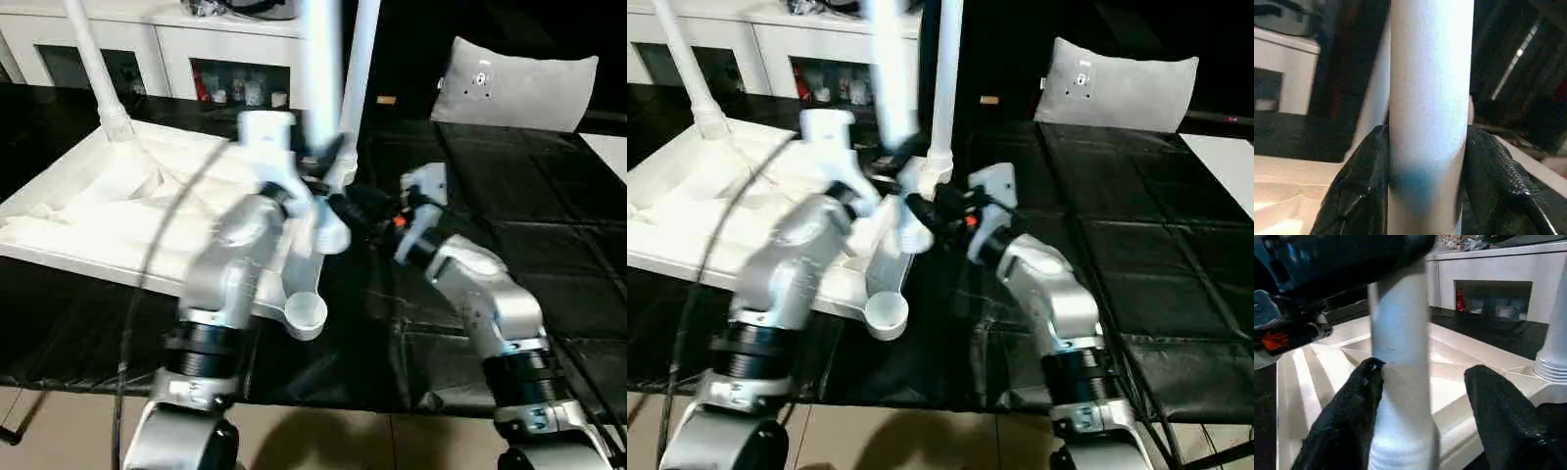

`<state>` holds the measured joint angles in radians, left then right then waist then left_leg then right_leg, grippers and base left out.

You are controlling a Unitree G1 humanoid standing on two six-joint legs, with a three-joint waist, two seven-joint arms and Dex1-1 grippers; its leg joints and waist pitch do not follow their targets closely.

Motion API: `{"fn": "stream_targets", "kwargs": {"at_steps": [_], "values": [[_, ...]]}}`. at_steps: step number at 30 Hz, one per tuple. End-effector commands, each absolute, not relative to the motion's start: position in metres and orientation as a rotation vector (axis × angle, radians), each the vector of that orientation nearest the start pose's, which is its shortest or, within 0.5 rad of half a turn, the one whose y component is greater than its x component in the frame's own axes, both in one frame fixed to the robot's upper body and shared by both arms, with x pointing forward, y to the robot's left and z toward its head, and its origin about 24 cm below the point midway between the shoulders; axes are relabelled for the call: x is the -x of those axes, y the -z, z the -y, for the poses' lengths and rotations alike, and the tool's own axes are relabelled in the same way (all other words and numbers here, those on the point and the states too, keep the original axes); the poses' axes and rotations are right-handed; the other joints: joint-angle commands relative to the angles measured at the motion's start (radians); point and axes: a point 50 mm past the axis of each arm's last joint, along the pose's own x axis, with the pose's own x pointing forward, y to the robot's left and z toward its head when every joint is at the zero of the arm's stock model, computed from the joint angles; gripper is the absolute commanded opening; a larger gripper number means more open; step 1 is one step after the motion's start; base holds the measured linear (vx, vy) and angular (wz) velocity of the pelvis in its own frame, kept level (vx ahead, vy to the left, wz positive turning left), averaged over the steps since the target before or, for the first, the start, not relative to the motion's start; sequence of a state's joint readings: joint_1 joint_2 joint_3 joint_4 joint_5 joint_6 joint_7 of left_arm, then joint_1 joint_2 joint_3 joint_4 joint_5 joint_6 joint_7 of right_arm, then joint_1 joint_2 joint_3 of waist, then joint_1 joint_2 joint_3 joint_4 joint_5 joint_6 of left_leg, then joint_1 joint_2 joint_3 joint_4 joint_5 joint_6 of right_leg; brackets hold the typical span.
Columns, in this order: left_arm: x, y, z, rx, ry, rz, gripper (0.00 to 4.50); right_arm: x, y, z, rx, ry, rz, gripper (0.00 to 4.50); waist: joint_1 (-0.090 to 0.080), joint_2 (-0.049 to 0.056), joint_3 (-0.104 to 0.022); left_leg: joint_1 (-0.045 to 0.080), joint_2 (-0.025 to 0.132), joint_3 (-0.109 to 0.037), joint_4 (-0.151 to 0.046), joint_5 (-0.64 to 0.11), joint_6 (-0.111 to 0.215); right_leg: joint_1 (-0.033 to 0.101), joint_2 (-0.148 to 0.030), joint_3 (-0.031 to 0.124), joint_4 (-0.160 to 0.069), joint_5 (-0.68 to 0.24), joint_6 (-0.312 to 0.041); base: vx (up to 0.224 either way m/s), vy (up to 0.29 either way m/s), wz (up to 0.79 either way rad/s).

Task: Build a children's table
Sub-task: Pick table leg

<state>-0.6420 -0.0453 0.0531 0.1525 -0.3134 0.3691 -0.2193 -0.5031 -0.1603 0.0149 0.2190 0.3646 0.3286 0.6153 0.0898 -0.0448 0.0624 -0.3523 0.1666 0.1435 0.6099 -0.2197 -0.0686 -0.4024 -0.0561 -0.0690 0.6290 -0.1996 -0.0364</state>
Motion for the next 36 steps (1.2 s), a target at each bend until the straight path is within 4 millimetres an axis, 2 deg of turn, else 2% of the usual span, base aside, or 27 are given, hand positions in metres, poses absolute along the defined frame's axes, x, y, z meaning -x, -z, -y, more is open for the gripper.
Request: {"fn": "stream_targets", "kwargs": {"at_steps": [1, 4, 6, 8, 10, 11, 13, 17, 18, 22, 24, 25, 31, 32, 36], "values": [[-0.349, -0.170, -0.076, 0.322, 0.494, 0.114, 1.85, -0.326, -0.116, 0.116, -0.201, -0.798, -0.009, 3.34, 0.003, 0.004, -0.071, -0.007, 0.054, -0.009, -0.065, -0.011, 0.057, 0.072, -0.089, 0.058, -0.070, -0.047, -0.189, 0.000, 0.000, 0.00], [-0.351, -0.172, -0.082, 0.350, 0.490, 0.107, 1.85, -0.325, -0.123, 0.127, -0.294, -0.784, 0.029, 3.55, 0.007, 0.001, -0.071, -0.006, 0.054, -0.009, -0.065, -0.006, 0.068, 0.073, -0.091, 0.058, -0.068, -0.034, -0.194, 0.000, 0.000, 0.00], [-0.352, -0.175, -0.086, 0.384, 0.505, 0.104, 1.85, -0.326, -0.132, 0.142, -0.372, -0.735, 0.086, 3.86, 0.011, 0.003, -0.070, -0.005, 0.055, -0.009, -0.066, -0.007, 0.069, 0.072, -0.092, 0.058, -0.069, -0.037, -0.198, 0.000, 0.000, 0.00], [-0.352, -0.177, -0.090, 0.432, 0.535, 0.093, 1.85, -0.326, -0.136, 0.154, -0.426, -0.710, 0.095, 3.91, 0.016, 0.002, -0.071, -0.002, 0.054, -0.007, -0.065, 0.001, 0.068, 0.072, -0.091, 0.058, -0.067, -0.039, -0.202, 0.000, 0.000, 0.00], [-0.352, -0.178, -0.092, 0.468, 0.570, 0.085, 1.85, -0.325, -0.137, 0.162, -0.423, -0.713, 0.067, 4.11, 0.016, 0.001, -0.070, -0.003, 0.052, -0.006, -0.065, 0.005, 0.068, 0.072, -0.088, 0.057, -0.068, -0.035, -0.204, 0.000, 0.000, 0.00], [-0.353, -0.179, -0.093, 0.480, 0.585, 0.083, 1.85, -0.324, -0.136, 0.165, -0.402, -0.716, 0.053, 4.22, 0.019, 0.007, -0.072, -0.004, 0.050, -0.006, -0.063, 0.014, 0.067, 0.073, -0.088, 0.057, -0.066, -0.030, -0.205, 0.000, 0.000, 0.00], [-0.353, -0.181, -0.094, 0.498, 0.601, 0.081, 1.85, -0.323, -0.134, 0.168, -0.382, -0.728, 0.029, 4.35, 0.018, 0.003, -0.071, -0.005, 0.049, -0.005, -0.063, 0.006, 0.064, 0.073, -0.087, 0.056, -0.071, -0.049, -0.198, 0.000, 0.000, 0.00], [-0.351, -0.188, -0.093, 0.559, 0.693, 0.078, 1.85, -0.320, -0.133, 0.170, -0.376, -0.780, -0.015, 4.50, 0.020, 0.001, -0.071, -0.006, 0.048, -0.005, -0.063, 0.005, 0.063, 0.074, -0.088, 0.055, -0.073, -0.070, -0.197, 0.000, 0.000, 0.00], [-0.349, -0.190, -0.093, 0.572, 0.739, 0.076, 1.85, -0.319, -0.135, 0.170, -0.379, -0.789, -0.018, 4.50, 0.020, -0.003, -0.070, -0.006, 0.049, -0.005, -0.063, 0.005, 0.065, 0.074, -0.088, 0.055, -0.074, -0.072, -0.196, 0.000, 0.000, 0.00], [-0.341, -0.196, -0.090, 0.592, 0.897, 0.069, 1.85, -0.315, -0.140, 0.169, -0.392, -0.853, -0.029, 4.50, 0.021, 0.000, -0.070, -0.004, 0.049, -0.004, -0.063, 0.014, 0.068, 0.073, -0.087, 0.055, -0.073, -0.075, -0.196, 0.000, 0.000, 0.00], [-0.337, -0.198, -0.089, 0.583, 0.970, 0.068, 1.85, -0.311, -0.142, 0.167, -0.393, -0.912, -0.037, 4.50, 0.024, 0.001, -0.071, -0.004, 0.050, -0.005, -0.063, 0.016, 0.070, 0.073, -0.088, 0.055, -0.071, -0.079, -0.194, 0.000, 0.000, 0.00], [-0.335, -0.199, -0.088, 0.567, 1.008, 0.070, 1.85, -0.308, -0.142, 0.165, -0.392, -0.953, -0.048, 4.50, 0.024, -0.003, -0.070, -0.005, 0.051, -0.005, -0.064, 0.011, 0.070, 0.073, -0.088, 0.055, -0.073, -0.083, -0.192, 0.000, 0.000, 0.00], [-0.327, -0.201, -0.084, 0.493, 1.135, 0.071, 1.85, -0.293, -0.144, 0.159, -0.381, -1.148, -0.107, 4.50, 0.028, 0.001, -0.067, -0.004, 0.053, -0.005, -0.066, -0.015, 0.064, 0.072, -0.089, 0.056, -0.079, -0.133, -0.179, 0.000, 0.000, 0.00], [-0.326, -0.201, -0.083, 0.491, 1.159, 0.071, 1.85, -0.293, -0.145, 0.158, -0.373, -1.164, -0.113, 4.50, 0.028, 0.005, -0.068, -0.004, 0.053, -0.005, -0.066, -0.015, 0.059, 0.071, -0.089, 0.056, -0.080, -0.136, -0.176, 0.000, 0.000, 0.00], [-0.321, -0.202, -0.080, 0.478, 1.218, 0.083, 1.85, -0.294, -0.144, 0.157, -0.336, -1.172, -0.130, 4.50, 0.028, 0.002, -0.069, -0.005, 0.053, -0.005, -0.065, -0.003, 0.045, 0.072, -0.090, 0.056, -0.076, -0.112, -0.185, 0.000, 0.000, 0.00]]}}
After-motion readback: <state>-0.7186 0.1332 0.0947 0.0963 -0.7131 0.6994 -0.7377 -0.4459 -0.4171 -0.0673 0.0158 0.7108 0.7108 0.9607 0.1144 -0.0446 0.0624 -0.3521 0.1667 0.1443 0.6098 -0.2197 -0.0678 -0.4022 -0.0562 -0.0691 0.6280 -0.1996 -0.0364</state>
